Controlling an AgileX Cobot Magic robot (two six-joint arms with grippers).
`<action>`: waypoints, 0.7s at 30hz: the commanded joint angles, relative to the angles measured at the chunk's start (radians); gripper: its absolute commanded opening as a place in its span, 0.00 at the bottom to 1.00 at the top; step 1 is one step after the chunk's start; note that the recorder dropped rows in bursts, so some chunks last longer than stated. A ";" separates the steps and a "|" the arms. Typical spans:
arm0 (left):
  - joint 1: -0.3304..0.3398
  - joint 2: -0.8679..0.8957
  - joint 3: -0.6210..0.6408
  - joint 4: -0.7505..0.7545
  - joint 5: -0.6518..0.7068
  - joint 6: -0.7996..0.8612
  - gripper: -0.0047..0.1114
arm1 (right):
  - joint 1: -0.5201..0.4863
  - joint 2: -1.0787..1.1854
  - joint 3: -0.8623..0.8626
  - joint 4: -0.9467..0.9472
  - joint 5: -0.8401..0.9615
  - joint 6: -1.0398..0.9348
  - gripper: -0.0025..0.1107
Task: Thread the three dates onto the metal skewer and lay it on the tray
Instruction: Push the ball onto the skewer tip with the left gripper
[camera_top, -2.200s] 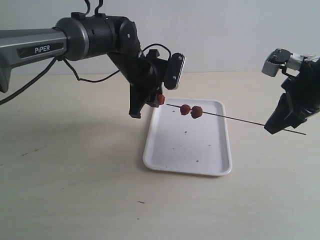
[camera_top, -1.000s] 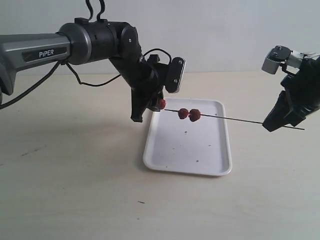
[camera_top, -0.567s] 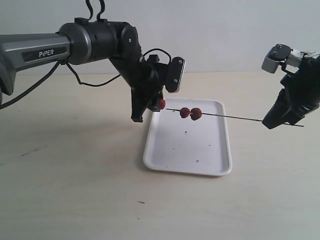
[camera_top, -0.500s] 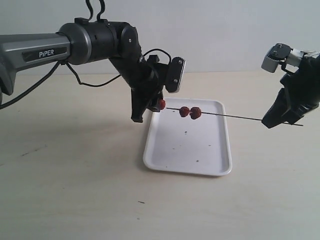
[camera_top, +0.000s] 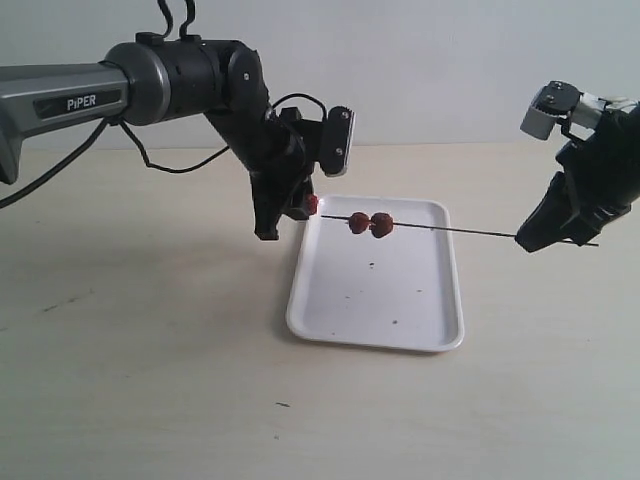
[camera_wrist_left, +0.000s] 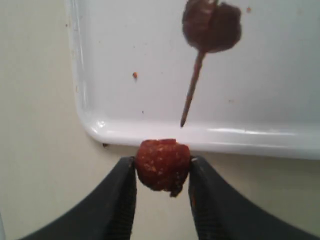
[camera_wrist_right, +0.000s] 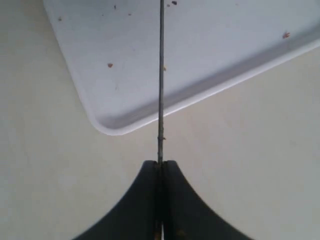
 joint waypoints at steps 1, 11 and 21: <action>0.025 -0.003 0.004 -0.055 0.006 -0.016 0.35 | -0.004 -0.024 -0.009 0.011 0.009 -0.010 0.02; 0.025 -0.003 0.004 -0.112 0.045 -0.009 0.35 | -0.004 -0.024 -0.009 0.073 -0.010 -0.054 0.02; 0.025 -0.003 0.004 -0.166 0.045 0.019 0.35 | -0.004 -0.024 -0.009 0.079 -0.011 -0.054 0.02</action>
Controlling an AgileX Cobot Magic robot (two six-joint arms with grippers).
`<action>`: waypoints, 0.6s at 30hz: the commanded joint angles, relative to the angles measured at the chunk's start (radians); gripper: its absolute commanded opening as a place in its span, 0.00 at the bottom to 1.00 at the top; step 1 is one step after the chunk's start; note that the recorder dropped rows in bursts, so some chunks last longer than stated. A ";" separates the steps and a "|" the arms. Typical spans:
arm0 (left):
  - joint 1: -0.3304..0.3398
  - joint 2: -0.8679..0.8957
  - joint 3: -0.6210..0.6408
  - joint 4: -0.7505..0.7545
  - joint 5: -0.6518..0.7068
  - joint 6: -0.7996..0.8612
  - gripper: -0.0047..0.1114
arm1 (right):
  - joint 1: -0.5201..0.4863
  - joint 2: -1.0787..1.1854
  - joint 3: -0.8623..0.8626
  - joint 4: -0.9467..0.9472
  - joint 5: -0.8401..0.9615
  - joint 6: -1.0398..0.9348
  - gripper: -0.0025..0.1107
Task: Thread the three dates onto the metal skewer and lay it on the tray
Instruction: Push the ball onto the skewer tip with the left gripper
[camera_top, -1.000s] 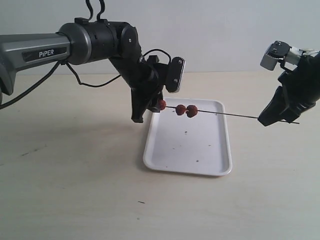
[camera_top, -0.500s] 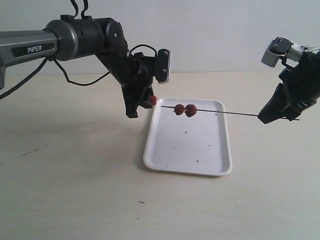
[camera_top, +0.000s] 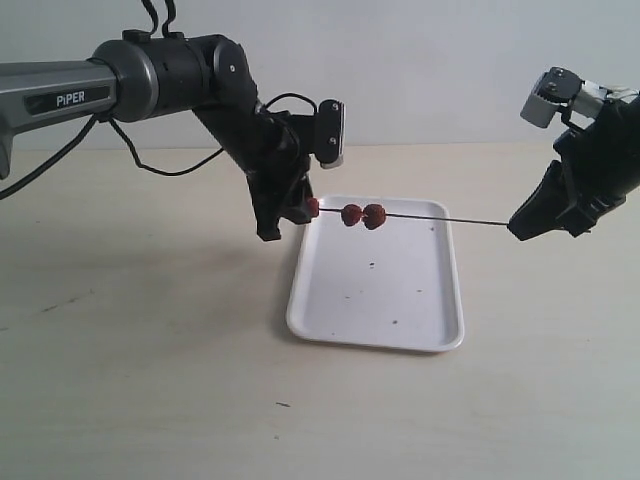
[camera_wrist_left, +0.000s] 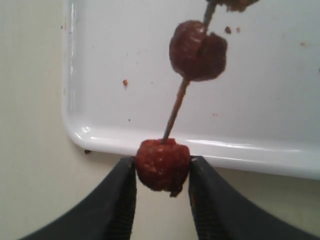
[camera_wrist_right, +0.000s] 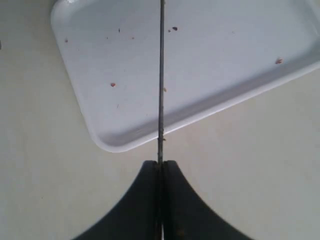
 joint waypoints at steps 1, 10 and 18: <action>0.002 -0.003 0.004 -0.067 0.005 0.021 0.35 | -0.004 -0.010 -0.009 0.029 -0.005 -0.018 0.02; 0.002 -0.003 0.004 -0.056 0.007 0.020 0.35 | -0.004 -0.010 -0.009 0.075 -0.005 -0.070 0.02; 0.002 -0.003 0.004 -0.029 0.011 0.012 0.35 | -0.004 -0.010 -0.009 0.075 -0.010 -0.070 0.02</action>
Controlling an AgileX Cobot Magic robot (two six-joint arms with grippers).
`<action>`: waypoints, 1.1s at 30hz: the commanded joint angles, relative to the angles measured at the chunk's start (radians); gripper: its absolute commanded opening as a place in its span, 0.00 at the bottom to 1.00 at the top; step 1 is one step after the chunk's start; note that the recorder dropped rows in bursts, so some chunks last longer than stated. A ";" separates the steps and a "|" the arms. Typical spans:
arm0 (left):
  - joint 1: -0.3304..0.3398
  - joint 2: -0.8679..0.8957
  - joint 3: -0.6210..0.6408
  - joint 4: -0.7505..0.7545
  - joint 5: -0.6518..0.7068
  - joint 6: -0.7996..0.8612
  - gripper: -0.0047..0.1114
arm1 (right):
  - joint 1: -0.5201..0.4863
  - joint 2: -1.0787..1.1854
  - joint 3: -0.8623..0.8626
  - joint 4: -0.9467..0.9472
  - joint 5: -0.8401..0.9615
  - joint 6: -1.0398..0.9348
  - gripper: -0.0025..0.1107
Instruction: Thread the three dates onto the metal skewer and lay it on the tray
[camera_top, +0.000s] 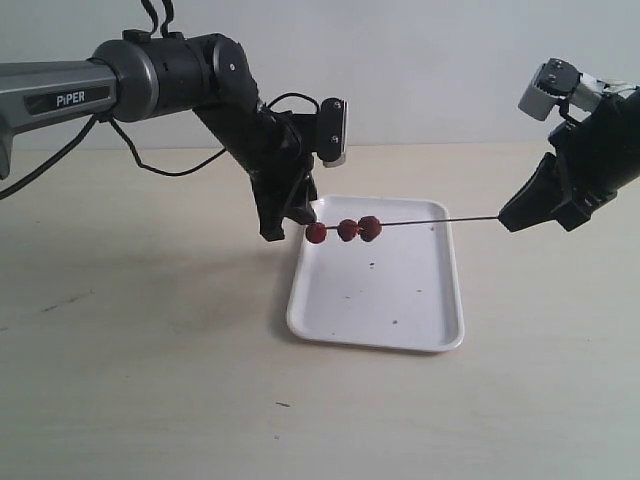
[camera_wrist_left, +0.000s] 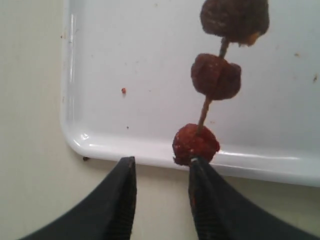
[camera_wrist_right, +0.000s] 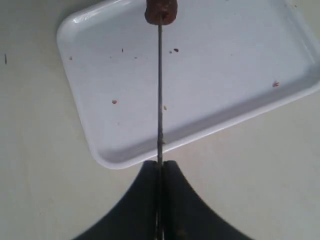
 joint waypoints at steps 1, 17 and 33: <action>0.002 -0.003 0.004 0.003 0.009 -0.008 0.35 | -0.004 -0.010 -0.009 0.010 -0.002 -0.010 0.02; 0.035 -0.003 0.004 0.008 0.091 -0.024 0.35 | -0.004 -0.008 -0.009 0.053 -0.030 -0.030 0.02; -0.016 0.081 0.004 -0.001 -0.034 0.027 0.35 | -0.004 -0.008 -0.009 0.076 -0.030 -0.028 0.02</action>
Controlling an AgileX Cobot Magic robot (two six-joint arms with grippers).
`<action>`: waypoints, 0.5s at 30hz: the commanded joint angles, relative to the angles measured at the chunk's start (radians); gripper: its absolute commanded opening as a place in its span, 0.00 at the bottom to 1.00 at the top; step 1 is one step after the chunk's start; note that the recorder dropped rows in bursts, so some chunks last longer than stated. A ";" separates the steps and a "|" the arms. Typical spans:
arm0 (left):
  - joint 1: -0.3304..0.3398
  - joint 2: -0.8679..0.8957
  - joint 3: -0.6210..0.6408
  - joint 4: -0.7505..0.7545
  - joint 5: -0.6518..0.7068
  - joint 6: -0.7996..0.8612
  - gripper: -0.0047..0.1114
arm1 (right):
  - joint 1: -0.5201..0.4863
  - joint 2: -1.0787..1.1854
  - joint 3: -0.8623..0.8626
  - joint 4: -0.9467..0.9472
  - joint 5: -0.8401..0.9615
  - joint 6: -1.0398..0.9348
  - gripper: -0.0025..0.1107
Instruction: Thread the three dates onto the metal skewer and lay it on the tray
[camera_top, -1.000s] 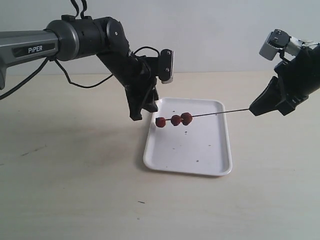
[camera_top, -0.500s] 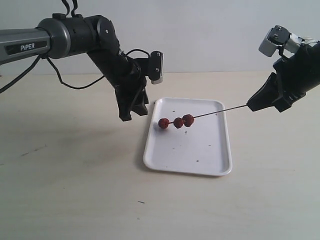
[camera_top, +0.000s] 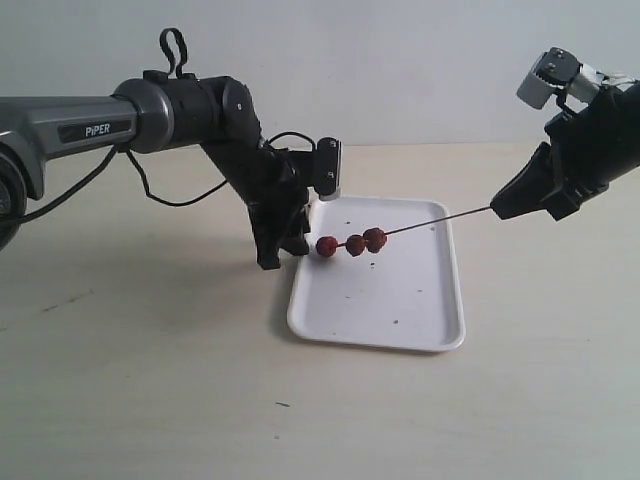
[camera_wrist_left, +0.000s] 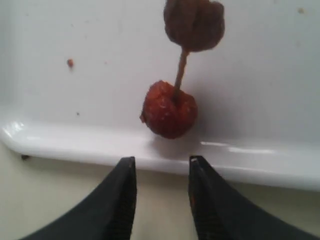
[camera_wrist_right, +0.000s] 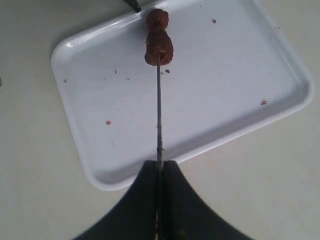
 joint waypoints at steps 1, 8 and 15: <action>-0.023 -0.007 0.004 -0.009 -0.031 0.032 0.35 | -0.004 -0.008 -0.009 0.014 0.000 -0.008 0.02; -0.032 -0.007 0.004 -0.009 -0.033 0.032 0.35 | -0.004 -0.008 -0.009 0.028 0.000 -0.008 0.02; -0.041 -0.006 0.004 -0.012 -0.042 0.032 0.35 | -0.004 -0.008 -0.009 0.036 0.000 -0.008 0.02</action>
